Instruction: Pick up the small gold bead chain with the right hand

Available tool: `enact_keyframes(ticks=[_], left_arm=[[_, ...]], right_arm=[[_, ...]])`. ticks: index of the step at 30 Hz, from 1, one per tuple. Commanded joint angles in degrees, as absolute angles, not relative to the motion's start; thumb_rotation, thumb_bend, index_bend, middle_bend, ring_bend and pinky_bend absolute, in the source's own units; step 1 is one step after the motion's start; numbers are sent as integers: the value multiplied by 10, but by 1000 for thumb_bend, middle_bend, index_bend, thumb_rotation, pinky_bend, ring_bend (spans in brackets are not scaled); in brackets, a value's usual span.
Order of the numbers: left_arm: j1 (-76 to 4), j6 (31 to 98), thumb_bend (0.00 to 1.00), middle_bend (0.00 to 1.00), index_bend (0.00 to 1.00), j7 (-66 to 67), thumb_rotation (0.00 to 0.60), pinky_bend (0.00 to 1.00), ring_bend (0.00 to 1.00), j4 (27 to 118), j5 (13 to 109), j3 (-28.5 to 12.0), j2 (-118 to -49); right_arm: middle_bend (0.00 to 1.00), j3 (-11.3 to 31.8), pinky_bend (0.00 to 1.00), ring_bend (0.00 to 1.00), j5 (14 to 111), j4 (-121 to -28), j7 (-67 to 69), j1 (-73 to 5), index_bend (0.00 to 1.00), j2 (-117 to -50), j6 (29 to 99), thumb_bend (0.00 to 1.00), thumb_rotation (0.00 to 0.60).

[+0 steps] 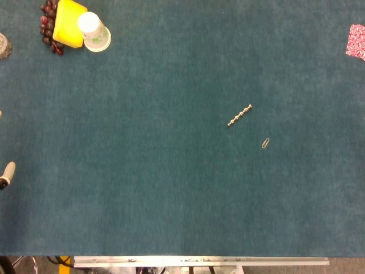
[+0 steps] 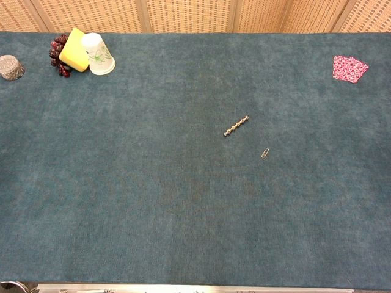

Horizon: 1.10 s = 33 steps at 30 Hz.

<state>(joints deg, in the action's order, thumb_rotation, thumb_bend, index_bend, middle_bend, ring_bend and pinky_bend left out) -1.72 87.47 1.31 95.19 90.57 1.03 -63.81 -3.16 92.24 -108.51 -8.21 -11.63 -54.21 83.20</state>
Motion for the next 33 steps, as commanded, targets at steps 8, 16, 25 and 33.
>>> enact_keyframes(ticks=[8,16,25,33], left_arm=[[-23,868,299,31,0,12,600,0,0,948,905,8,-642],[-26,864,299,31,0,-4,600,0,0,939,901,6,-644],[-21,872,299,31,0,-6,600,0,0,939,900,7,-643],[-18,872,299,31,0,-13,600,0,0,935,891,6,-645]], right_arm=[[489,-8,656,442,930,-1107,-101,-140,408,-554,793,169,600],[773,53,926,753,846,-1121,-177,-254,409,-616,629,174,600],[937,90,1000,940,716,-1053,-270,-362,471,-750,517,198,600],[938,94,1000,945,640,-966,-325,-417,473,-847,494,228,600]])
